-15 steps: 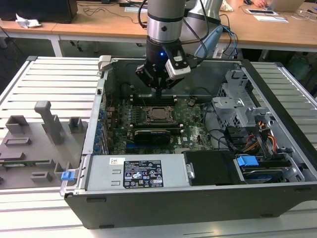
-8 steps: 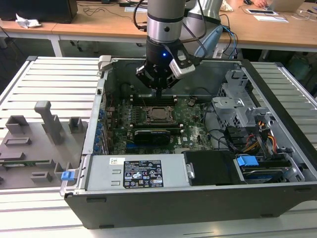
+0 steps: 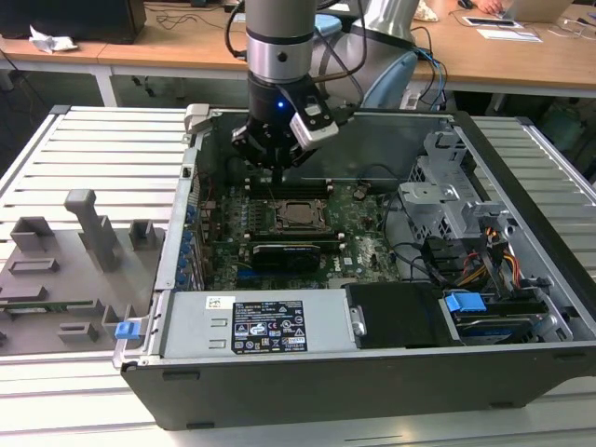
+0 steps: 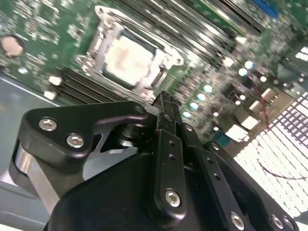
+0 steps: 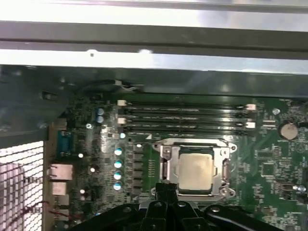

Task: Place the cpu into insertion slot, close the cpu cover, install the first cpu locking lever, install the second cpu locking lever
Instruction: 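Install the first cpu locking lever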

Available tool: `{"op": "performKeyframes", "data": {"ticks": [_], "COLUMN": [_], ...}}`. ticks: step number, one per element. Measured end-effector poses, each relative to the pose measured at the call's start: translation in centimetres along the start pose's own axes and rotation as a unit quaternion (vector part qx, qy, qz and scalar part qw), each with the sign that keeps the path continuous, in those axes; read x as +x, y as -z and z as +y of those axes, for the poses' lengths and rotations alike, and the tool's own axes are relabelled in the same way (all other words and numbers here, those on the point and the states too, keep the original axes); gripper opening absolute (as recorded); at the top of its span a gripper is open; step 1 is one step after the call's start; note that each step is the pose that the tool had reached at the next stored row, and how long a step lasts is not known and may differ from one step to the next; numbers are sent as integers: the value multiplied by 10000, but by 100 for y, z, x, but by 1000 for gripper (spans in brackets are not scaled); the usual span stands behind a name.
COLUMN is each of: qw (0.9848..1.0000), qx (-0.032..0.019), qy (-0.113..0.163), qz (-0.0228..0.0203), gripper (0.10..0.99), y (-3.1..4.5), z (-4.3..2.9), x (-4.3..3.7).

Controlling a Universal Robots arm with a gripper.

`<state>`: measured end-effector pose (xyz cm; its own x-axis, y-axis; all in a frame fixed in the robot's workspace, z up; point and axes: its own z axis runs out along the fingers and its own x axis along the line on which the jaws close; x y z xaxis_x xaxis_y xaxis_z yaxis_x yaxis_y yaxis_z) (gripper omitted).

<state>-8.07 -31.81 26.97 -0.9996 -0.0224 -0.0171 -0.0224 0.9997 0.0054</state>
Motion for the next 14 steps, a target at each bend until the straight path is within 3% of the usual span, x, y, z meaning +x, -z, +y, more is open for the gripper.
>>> {"op": "performKeyframes", "data": {"ticks": [5, 7, 10, 14], "qw": [10000, 10000, 10000, 10000], "qx": [0, 1, 2, 2], "qy": [0, 1, 3, 3], "qz": [-23, -24, -24, -24], "gripper": [106, 106, 106, 106], "y": [-18, -36, -103, -109], "z": [43, 109, 277, 341], "x": [227, 298, 311, 309]}}
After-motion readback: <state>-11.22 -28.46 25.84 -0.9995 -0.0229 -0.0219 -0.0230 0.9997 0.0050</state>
